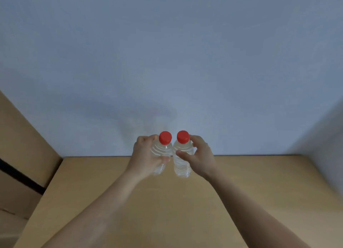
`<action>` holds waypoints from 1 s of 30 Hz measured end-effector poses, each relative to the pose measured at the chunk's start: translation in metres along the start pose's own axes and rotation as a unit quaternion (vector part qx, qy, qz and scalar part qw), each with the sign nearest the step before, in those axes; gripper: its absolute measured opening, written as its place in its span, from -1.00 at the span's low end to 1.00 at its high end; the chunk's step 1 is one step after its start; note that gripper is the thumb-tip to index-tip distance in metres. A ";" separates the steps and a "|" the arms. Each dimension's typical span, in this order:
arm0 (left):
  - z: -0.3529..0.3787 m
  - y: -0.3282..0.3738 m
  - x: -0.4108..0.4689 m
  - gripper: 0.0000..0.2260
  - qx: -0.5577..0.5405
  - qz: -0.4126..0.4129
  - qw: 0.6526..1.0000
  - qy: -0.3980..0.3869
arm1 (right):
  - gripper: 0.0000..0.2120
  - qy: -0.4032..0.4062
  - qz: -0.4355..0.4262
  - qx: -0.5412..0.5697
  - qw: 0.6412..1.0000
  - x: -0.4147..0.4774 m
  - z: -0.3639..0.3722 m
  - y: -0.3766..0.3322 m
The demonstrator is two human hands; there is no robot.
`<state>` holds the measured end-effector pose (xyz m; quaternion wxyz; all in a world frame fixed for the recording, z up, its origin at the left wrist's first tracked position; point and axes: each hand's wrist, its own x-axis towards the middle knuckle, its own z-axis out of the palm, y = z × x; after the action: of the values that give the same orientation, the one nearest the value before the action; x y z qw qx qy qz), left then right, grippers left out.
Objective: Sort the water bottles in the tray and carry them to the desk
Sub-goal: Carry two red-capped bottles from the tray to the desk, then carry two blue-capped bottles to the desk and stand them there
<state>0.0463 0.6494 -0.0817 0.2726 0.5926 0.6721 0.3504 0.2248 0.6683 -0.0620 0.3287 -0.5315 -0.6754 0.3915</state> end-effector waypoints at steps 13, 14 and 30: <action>0.021 -0.048 0.053 -0.41 -0.094 -0.043 0.992 0.077 | -0.52 0.086 0.075 0.058 0.992 0.054 0.055 0.016; 0.023 -0.048 0.055 -0.40 -0.095 -0.045 0.991 0.083 | -0.52 0.099 0.079 0.058 0.990 0.056 0.056 0.017; 0.005 -0.001 0.012 -0.53 -0.044 0.133 0.971 0.194 | -0.42 0.212 0.142 0.116 0.960 0.014 0.015 -0.001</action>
<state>0.0483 0.6619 -0.0846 0.1132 0.5849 0.6112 0.5211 0.2086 0.6794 -0.0681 0.4650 -0.6508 -0.4576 0.3883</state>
